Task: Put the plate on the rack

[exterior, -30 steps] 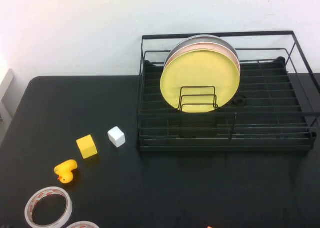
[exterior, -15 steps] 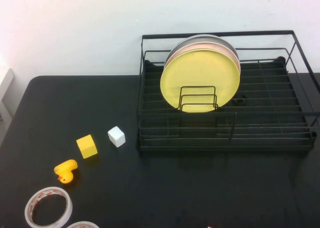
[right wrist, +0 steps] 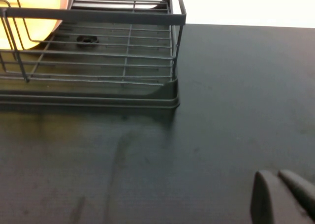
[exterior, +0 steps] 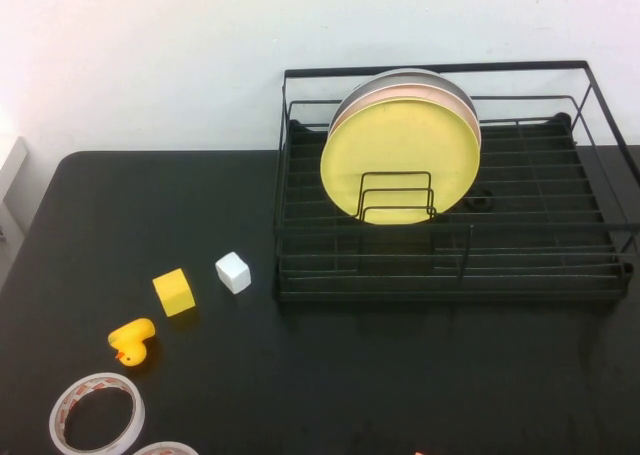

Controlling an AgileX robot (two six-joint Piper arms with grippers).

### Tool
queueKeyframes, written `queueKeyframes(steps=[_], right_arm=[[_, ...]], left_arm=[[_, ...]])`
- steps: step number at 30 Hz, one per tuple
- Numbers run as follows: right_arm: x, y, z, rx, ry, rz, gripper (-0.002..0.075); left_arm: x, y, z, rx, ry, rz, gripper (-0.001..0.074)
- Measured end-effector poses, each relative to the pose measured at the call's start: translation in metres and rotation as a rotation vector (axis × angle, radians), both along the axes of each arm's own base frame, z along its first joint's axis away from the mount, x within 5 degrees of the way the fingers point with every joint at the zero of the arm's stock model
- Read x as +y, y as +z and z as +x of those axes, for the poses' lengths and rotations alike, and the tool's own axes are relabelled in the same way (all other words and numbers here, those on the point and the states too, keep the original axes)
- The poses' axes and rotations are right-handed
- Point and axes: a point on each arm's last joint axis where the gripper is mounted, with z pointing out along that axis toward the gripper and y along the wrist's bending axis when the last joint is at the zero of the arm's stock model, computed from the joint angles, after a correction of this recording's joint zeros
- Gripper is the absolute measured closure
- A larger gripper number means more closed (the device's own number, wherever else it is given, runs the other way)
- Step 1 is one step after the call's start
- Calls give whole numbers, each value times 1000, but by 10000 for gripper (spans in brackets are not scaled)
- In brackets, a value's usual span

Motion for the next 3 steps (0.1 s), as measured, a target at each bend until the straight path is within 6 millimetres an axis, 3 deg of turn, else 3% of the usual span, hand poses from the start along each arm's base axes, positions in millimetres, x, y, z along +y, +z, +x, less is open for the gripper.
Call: queueKeyframes(steps=[3], right_arm=[[0,0,0,0,0,0,728]], left_arm=[[0,0,0,0,0,0,737]])
